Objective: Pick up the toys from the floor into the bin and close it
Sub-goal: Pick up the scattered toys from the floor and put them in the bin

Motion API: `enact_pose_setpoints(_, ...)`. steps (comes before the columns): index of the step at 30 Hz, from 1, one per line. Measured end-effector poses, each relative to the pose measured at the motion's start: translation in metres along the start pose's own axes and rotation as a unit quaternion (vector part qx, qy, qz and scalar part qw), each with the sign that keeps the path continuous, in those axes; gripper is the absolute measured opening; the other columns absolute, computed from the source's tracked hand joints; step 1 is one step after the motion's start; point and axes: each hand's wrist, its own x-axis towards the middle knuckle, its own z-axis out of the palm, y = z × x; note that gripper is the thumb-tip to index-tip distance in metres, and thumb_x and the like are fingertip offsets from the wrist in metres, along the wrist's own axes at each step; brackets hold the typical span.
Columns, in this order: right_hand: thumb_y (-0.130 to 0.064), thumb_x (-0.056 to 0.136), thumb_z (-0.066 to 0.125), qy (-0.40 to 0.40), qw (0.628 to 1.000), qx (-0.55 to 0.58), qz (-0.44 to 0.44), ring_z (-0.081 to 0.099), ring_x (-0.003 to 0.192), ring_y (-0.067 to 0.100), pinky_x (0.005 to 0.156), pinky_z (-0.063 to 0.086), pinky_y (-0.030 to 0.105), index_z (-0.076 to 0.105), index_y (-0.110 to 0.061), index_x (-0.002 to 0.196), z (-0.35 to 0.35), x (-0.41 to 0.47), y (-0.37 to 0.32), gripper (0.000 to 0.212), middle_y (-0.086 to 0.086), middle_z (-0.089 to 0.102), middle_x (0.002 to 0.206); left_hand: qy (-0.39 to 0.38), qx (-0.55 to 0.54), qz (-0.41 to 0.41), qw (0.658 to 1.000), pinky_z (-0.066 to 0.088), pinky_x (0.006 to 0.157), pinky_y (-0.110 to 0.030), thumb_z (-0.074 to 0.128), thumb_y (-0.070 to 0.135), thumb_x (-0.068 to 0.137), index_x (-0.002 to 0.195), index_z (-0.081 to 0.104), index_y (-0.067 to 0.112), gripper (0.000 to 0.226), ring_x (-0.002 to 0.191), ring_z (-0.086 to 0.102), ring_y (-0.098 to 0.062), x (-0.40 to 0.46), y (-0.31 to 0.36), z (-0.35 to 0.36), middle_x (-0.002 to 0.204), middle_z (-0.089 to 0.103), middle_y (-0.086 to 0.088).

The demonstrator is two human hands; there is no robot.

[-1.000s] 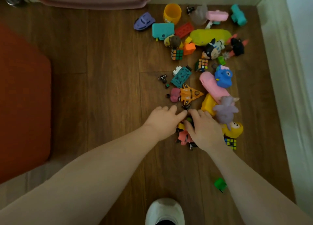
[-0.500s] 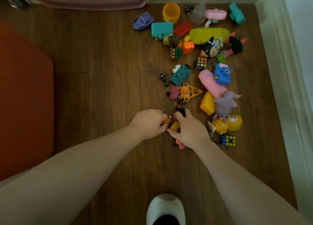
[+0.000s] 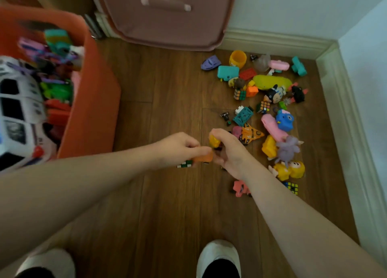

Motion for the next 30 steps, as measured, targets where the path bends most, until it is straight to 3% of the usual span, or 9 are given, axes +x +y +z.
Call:
enact_pose_setpoints(5,-0.007,0.085,0.056,-0.112,0.992,0.049,-0.043,0.057,0.072,0.019,0.074,0.049,0.041,0.057,-0.015,0.078,0.077,-0.015,-0.046,0.010,0.007,0.057,0.076,0.050,0.131,0.118,0.983,0.048,0.062,-0.026,0.058,0.046,0.082,0.069,0.068,0.009,0.040,0.058,0.058,-0.008,-0.061,0.023,-0.073,0.061,0.065,0.000)
enact_pose_setpoints(9,-0.001,0.088,0.052,-0.172,0.982,-0.002,-0.081,0.048,0.065,0.013,0.057,0.039,0.023,0.051,-0.015,0.084,0.153,-0.025,-0.072,0.015,0.004,0.050,0.077,0.177,0.244,0.246,0.921,0.035,0.049,-0.022,0.048,0.050,0.081,0.057,0.055,0.009,0.048,0.050,0.048,-0.014,-0.125,-0.011,-0.127,0.050,0.047,0.001)
enact_pose_setpoints(13,-0.010,0.087,0.061,-0.179,0.949,-0.204,-0.162,0.052,0.061,0.008,0.050,0.038,0.017,0.053,-0.023,0.088,0.233,-0.016,-0.071,0.015,0.001,0.054,0.079,0.283,0.283,0.241,0.884,0.038,0.055,-0.018,0.049,0.045,0.081,0.063,0.063,0.005,0.046,0.060,0.051,-0.010,-0.190,-0.080,-0.171,0.066,0.057,-0.002)
enact_pose_setpoints(15,-0.019,0.084,0.067,-0.168,0.876,-0.394,-0.223,0.061,0.093,0.015,0.071,0.049,0.024,0.053,-0.027,0.096,0.258,-0.008,-0.066,0.020,0.009,0.059,0.108,0.304,0.284,0.216,0.883,0.038,0.058,-0.013,0.051,0.045,0.080,0.061,0.062,0.007,0.044,0.062,0.051,-0.005,-0.210,-0.106,-0.176,0.071,0.058,0.001)
enact_pose_setpoints(17,-0.027,0.084,0.066,-0.136,0.723,-0.619,-0.274,0.039,0.129,0.028,0.099,0.037,0.038,0.049,-0.027,0.114,0.275,0.004,-0.056,0.034,0.010,0.046,0.133,0.303,0.281,0.198,0.889,0.039,0.059,-0.012,0.052,0.045,0.080,0.060,0.057,0.011,0.040,0.063,0.051,-0.001,-0.223,-0.125,-0.172,0.074,0.056,0.005)
enact_pose_setpoints(19,-0.036,0.083,0.062,-0.116,0.566,-0.767,-0.279,0.024,0.138,0.028,0.113,0.011,0.047,0.037,-0.028,0.133,0.283,0.014,-0.045,0.057,0.006,0.042,0.139,0.306,0.284,0.200,0.886,0.044,0.060,-0.019,0.052,0.045,0.079,0.064,0.055,0.015,0.034,0.065,0.052,-0.004,-0.226,-0.135,-0.165,0.078,0.056,0.005)
enact_pose_setpoints(22,-0.050,0.081,0.061,-0.112,0.490,-0.829,-0.246,0.009,0.145,0.025,0.112,-0.014,0.052,0.024,-0.021,0.146,0.284,0.021,-0.039,0.080,0.003,0.035,0.149,0.319,0.264,0.203,0.887,0.047,0.056,-0.022,0.051,0.047,0.076,0.079,0.056,0.019,0.028,0.066,0.050,-0.004,-0.223,-0.132,-0.161,0.077,0.054,0.010)
enact_pose_setpoints(25,-0.059,0.084,0.052,-0.135,0.488,-0.830,-0.232,0.009,0.146,0.021,0.111,-0.018,0.048,0.029,-0.025,0.145,0.280,0.020,-0.044,0.074,0.002,0.035,0.150,0.334,0.242,0.192,0.890,0.047,0.052,-0.025,0.046,0.045,0.075,0.094,0.054,0.021,0.032,0.059,0.053,-0.008,-0.224,-0.131,-0.166,0.071,0.055,0.011)
enact_pose_setpoints(30,-0.032,0.096,0.043,-0.123,0.617,-0.733,-0.258,0.054,0.116,0.011,0.115,-0.009,0.033,0.043,-0.029,0.131,0.275,0.019,-0.049,0.035,-0.007,0.065,0.115,0.421,0.171,0.120,0.883,0.046,0.052,-0.039,0.039,0.036,0.070,0.079,0.053,0.014,0.028,0.054,0.052,-0.017,-0.240,-0.150,-0.175,0.063,0.055,0.001)
